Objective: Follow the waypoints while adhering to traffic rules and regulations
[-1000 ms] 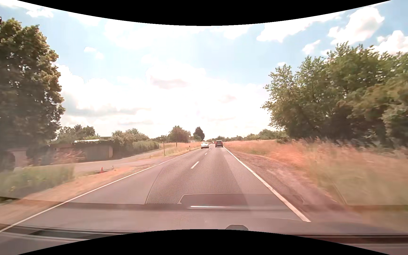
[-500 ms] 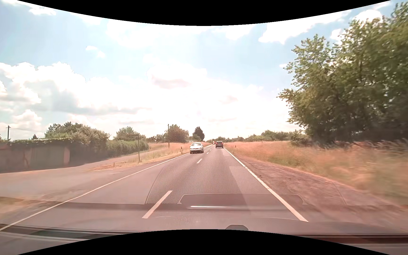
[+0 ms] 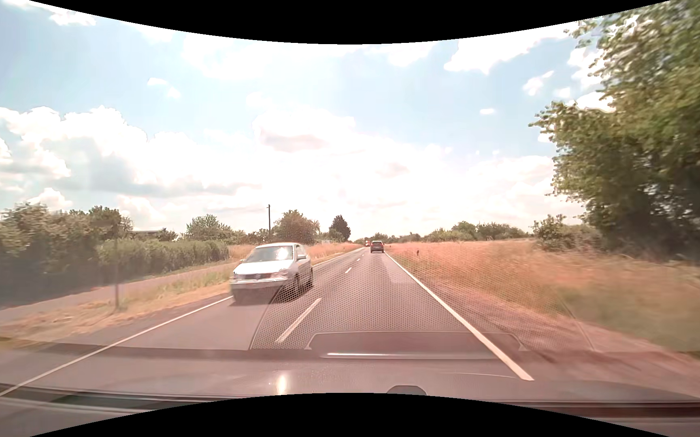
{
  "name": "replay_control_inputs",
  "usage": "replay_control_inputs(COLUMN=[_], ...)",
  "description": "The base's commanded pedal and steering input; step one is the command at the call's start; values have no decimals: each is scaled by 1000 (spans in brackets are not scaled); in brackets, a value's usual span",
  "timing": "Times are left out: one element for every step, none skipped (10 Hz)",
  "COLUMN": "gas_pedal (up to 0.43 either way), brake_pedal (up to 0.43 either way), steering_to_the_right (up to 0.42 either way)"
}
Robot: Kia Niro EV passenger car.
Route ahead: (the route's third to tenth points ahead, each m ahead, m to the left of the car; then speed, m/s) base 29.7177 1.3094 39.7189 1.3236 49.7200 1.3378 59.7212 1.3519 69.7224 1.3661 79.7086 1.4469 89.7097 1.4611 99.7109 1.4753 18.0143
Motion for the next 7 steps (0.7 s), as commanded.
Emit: replay_control_inputs(gas_pedal=[130, 130, 130, 130, 130, 130, 130], brake_pedal=[0, 0, 0, 0, 0, 0, 0], steering_to_the_right=[-5, -3, -1, -1, -1, -1, -2])
